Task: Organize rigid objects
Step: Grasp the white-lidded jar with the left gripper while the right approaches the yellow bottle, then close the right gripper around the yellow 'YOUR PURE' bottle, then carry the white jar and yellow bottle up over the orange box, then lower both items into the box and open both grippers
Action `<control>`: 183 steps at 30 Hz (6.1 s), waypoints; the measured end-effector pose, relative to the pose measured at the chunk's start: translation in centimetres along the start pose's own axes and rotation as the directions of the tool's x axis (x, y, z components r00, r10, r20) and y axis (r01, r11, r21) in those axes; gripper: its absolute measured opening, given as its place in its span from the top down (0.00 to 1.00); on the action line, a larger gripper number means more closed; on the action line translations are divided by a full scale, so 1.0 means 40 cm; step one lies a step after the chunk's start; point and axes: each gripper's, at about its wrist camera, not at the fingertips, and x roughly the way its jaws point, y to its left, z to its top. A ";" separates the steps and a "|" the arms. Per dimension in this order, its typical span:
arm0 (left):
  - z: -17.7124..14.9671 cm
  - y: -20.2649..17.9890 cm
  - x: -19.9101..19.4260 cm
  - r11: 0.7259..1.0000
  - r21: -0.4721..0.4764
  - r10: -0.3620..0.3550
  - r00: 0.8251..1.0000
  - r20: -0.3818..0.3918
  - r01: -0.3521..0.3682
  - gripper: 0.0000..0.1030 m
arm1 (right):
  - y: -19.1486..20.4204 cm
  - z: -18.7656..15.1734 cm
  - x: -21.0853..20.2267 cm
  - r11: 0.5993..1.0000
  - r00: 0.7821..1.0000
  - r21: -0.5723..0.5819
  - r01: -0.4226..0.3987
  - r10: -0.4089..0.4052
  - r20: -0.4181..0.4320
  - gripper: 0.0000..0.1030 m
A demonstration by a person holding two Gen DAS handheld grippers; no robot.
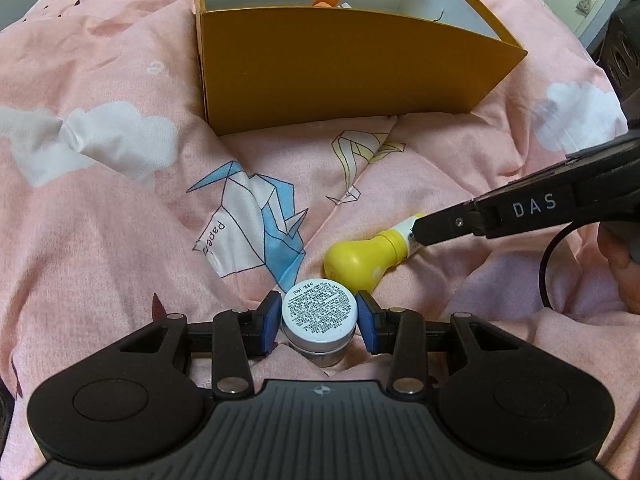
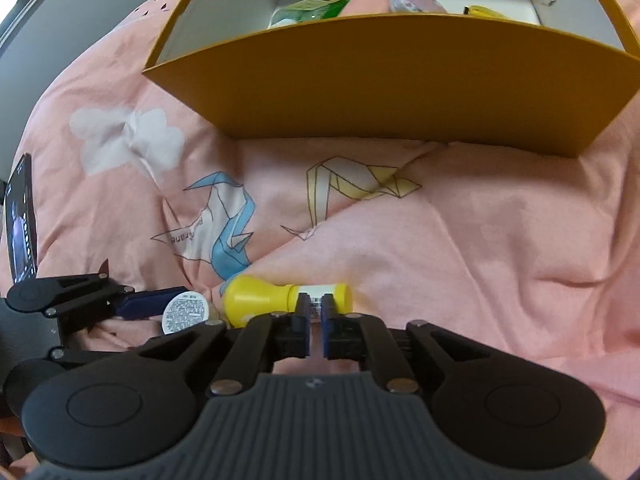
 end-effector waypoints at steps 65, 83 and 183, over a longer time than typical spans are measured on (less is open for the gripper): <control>0.024 0.048 -0.005 0.994 -0.084 0.073 0.997 0.027 -0.071 0.56 | 0.131 0.027 0.078 0.884 0.998 -0.467 0.025 -0.046 -0.034 0.67; 0.027 0.050 -0.005 0.994 -0.089 0.070 0.997 0.029 -0.067 0.56 | 0.242 0.020 0.141 0.478 0.989 -0.878 -0.001 -0.127 -0.070 0.64; 0.602 -0.016 0.082 0.993 -0.120 0.032 0.911 0.411 0.019 0.30 | -0.131 0.480 -0.073 0.949 0.923 -0.093 0.302 -0.267 0.279 0.34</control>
